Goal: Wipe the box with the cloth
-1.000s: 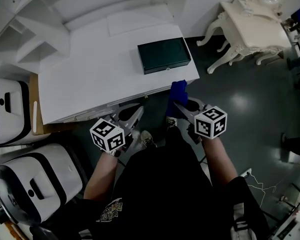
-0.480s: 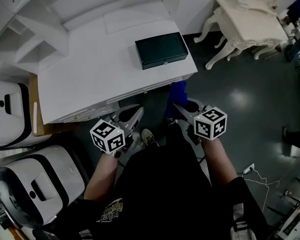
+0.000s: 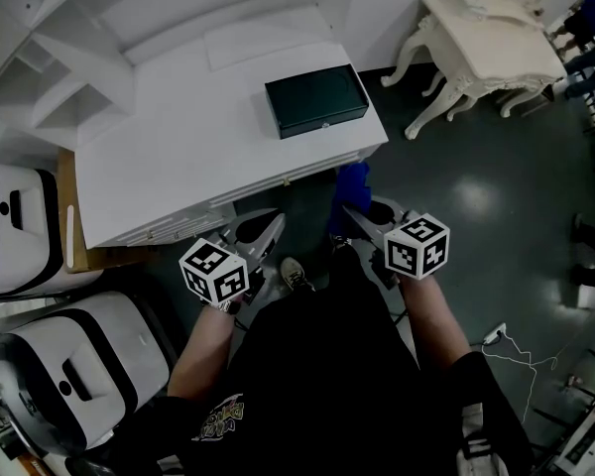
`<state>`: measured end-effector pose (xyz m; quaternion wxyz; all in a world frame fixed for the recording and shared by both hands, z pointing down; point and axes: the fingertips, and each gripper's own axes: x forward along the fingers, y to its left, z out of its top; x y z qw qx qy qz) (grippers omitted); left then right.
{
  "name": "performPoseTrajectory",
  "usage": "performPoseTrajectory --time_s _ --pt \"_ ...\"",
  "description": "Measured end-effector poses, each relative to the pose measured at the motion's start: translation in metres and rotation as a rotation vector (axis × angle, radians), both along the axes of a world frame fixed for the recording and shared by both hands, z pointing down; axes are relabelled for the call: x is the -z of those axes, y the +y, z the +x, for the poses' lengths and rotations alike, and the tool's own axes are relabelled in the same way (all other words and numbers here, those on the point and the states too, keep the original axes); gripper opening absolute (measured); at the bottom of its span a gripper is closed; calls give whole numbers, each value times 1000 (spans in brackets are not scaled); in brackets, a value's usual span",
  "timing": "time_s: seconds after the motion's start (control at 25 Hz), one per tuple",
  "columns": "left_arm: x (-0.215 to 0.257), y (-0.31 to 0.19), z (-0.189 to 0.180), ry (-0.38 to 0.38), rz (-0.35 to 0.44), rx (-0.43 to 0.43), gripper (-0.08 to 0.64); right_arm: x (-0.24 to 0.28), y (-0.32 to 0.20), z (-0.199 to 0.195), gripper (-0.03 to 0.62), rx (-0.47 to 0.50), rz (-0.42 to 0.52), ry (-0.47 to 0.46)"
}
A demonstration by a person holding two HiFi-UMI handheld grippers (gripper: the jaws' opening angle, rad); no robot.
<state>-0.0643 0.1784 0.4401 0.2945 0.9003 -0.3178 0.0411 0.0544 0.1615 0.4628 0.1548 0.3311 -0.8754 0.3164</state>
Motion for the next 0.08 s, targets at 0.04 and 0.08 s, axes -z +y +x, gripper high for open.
performPoseTrajectory --time_s 0.04,0.08 --pt "0 0 0 0 1 -1 2 0 0 0 92 0 0 0" --pt "1 0 0 0 2 -1 2 0 1 0 92 0 0 1"
